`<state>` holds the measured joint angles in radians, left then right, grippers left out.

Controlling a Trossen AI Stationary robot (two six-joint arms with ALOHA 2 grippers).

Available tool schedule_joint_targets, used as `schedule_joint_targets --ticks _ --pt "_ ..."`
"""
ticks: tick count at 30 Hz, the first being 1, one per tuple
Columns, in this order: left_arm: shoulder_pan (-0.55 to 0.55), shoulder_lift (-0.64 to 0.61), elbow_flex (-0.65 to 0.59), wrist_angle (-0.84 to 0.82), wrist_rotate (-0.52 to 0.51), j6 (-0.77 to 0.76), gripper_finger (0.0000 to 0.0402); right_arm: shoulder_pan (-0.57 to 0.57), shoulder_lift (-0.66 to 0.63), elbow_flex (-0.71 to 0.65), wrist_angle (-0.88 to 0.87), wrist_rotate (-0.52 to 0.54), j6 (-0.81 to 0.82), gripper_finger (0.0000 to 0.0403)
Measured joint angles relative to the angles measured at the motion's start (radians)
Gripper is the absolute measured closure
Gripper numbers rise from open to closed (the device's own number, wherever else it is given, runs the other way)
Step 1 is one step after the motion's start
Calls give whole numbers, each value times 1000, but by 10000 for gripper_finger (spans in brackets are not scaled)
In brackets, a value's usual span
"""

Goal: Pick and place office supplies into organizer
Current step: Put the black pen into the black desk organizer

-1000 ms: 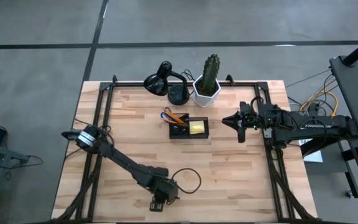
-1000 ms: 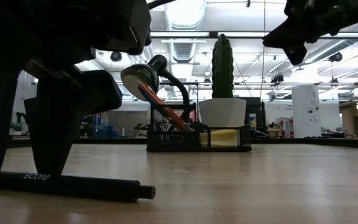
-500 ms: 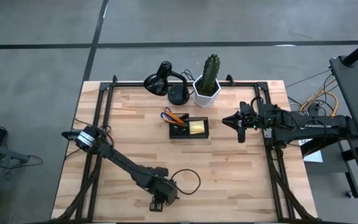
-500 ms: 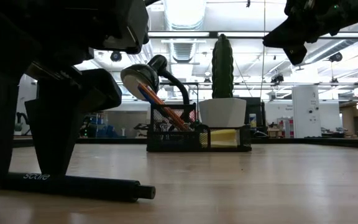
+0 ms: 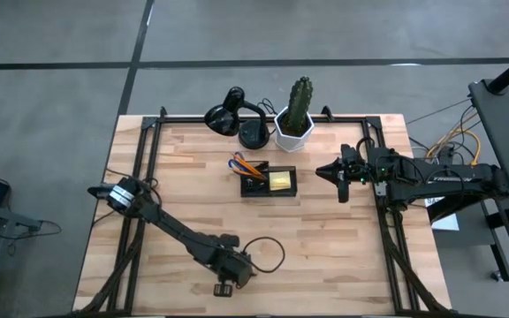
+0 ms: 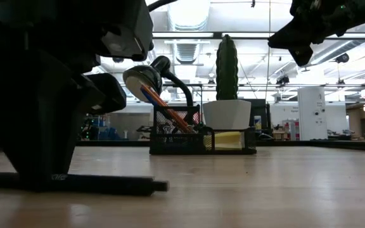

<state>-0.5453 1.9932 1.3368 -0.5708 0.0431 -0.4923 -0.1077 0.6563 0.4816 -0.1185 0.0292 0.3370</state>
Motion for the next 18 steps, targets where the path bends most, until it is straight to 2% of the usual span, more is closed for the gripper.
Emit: schedule_joint_targets --ticks 4,18 --pt "0 -1 -15 16 2 0 390 0 0 0 0 0 0 365" --pt "1 -30 -31 13 18 11 388 0 0 0 0 0 0 364"
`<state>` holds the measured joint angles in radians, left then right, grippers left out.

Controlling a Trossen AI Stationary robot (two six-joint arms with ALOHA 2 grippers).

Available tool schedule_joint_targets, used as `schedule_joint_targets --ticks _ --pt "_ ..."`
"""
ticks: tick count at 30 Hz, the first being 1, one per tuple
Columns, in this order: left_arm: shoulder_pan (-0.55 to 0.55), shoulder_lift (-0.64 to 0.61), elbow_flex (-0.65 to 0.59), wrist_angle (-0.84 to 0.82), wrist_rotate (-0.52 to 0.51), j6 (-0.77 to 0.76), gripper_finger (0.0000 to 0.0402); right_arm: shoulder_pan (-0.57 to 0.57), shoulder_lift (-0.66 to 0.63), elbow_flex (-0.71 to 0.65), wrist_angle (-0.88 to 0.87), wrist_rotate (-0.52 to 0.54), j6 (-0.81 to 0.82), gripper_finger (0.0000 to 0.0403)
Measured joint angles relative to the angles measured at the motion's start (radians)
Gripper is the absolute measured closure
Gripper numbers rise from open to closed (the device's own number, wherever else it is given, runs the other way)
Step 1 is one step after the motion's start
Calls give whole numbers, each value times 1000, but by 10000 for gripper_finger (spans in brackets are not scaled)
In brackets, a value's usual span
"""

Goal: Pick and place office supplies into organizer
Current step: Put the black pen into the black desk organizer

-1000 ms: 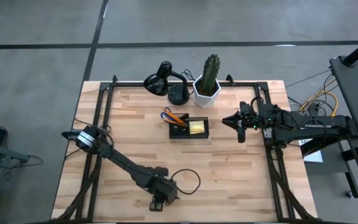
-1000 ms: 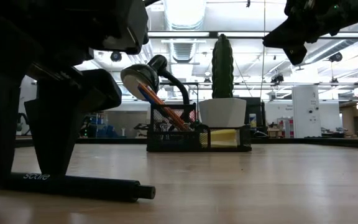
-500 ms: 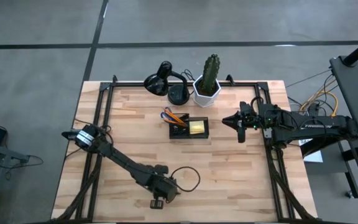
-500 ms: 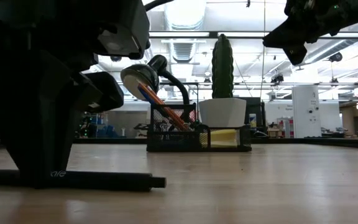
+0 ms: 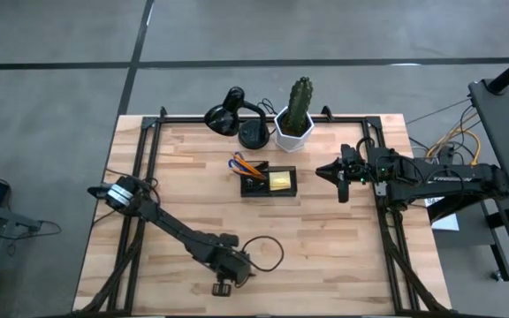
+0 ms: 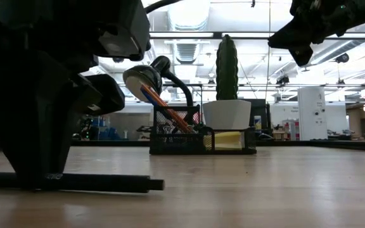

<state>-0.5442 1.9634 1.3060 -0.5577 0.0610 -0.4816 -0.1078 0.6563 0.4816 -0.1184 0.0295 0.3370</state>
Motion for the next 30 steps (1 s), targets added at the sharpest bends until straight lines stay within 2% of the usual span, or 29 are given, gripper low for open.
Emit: schedule_joint_targets --ticks 15,21,30 --pt "6 -38 -2 -21 -4 41 389 0 0 0 0 0 0 365" --pt "36 -91 -3 -172 -44 86 389 0 0 0 -1 0 -4 364" --pt "116 -202 -2 -118 -137 149 389 0 -2 0 -6 -1 -5 364"
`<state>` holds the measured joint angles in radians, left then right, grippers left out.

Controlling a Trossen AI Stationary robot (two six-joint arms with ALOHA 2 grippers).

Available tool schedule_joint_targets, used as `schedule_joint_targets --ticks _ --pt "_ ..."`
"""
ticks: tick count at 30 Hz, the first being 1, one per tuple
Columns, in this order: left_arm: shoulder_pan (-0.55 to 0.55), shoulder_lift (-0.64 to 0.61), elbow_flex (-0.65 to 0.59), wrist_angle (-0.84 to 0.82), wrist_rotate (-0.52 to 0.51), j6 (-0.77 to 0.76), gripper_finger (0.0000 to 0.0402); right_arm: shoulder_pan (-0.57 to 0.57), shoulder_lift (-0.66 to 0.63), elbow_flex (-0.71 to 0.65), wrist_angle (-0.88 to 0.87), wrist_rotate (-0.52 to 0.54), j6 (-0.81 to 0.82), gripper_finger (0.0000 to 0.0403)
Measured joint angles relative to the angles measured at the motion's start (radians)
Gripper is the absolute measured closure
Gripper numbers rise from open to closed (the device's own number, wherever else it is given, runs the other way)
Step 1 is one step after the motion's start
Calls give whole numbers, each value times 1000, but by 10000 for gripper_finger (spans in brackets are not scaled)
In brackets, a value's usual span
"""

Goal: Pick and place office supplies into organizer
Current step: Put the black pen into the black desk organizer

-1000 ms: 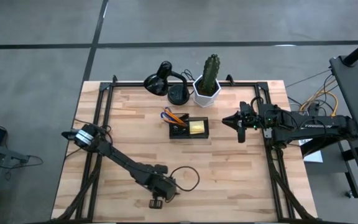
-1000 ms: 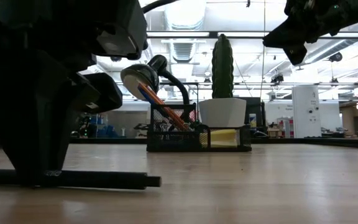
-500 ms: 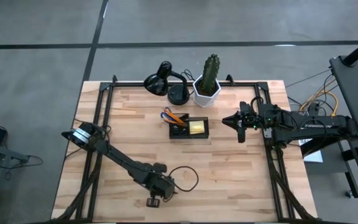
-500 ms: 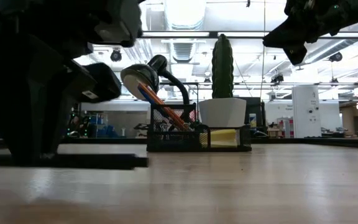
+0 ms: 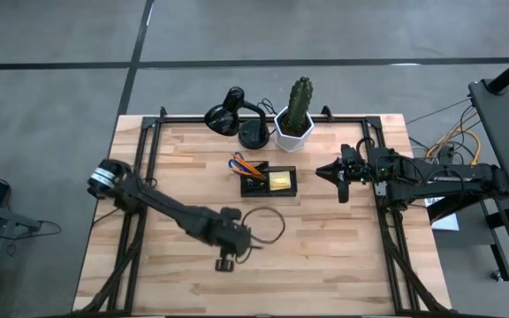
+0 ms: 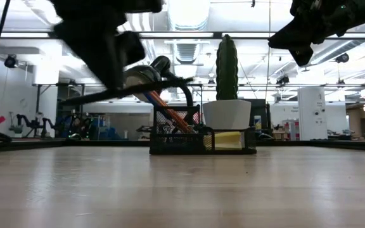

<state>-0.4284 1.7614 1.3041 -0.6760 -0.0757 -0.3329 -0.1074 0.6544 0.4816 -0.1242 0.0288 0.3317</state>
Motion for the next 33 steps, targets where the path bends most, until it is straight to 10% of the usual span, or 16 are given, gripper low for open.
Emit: schedule_joint_targets --ticks 33 --pt "501 -132 -1 462 -39 401 389 0 0 0 0 0 29 364"
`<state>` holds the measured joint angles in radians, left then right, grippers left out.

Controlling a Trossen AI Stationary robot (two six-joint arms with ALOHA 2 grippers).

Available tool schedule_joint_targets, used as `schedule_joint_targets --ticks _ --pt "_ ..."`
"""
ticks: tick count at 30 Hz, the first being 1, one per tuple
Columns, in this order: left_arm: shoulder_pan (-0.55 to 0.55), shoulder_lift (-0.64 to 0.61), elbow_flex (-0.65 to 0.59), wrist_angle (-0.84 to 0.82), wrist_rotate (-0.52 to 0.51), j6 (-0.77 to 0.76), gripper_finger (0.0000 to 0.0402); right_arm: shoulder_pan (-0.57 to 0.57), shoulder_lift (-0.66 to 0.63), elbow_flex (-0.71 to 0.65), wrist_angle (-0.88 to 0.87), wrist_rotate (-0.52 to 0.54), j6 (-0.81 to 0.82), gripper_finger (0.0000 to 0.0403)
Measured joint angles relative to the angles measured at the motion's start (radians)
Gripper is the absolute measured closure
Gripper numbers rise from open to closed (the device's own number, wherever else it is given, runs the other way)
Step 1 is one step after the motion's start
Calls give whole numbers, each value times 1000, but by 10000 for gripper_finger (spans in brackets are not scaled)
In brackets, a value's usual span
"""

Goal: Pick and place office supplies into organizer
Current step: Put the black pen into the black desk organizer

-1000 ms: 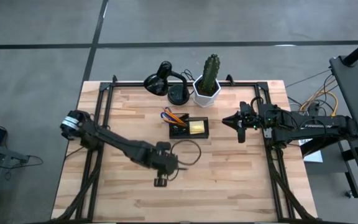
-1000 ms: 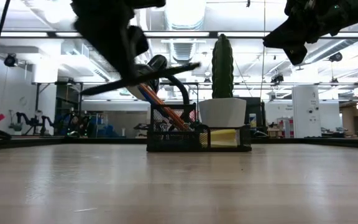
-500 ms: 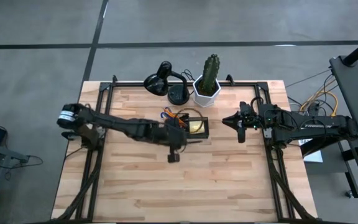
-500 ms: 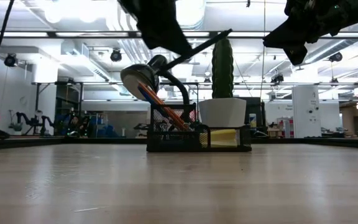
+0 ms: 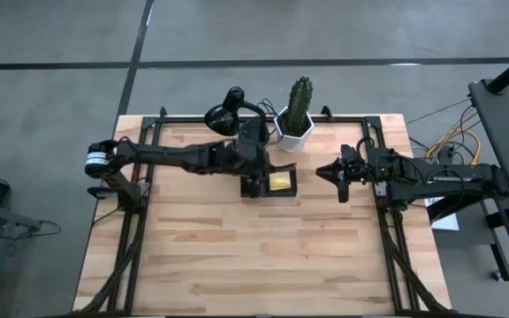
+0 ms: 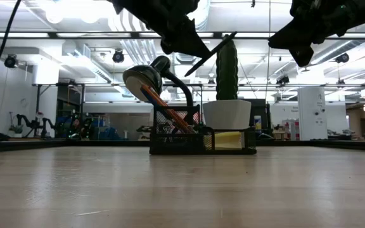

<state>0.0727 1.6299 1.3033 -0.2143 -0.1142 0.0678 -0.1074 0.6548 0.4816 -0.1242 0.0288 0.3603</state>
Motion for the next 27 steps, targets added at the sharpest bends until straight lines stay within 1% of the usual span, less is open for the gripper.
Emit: schedule_joint_targets --ticks 3,8,13,17,20,27 --pt "48 0 -1 35 60 1 389 0 0 0 0 0 0 364" --pt "112 0 -1 64 130 26 389 0 0 0 0 0 0 365" --pt "158 10 -9 120 242 43 389 0 0 0 0 0 0 364" --pt "177 17 -78 224 278 36 389 0 0 0 0 0 0 364" --pt "189 17 -128 278 286 19 389 0 0 0 0 1 2 364" --pt "211 17 -212 310 283 18 389 0 0 0 0 1 3 364"
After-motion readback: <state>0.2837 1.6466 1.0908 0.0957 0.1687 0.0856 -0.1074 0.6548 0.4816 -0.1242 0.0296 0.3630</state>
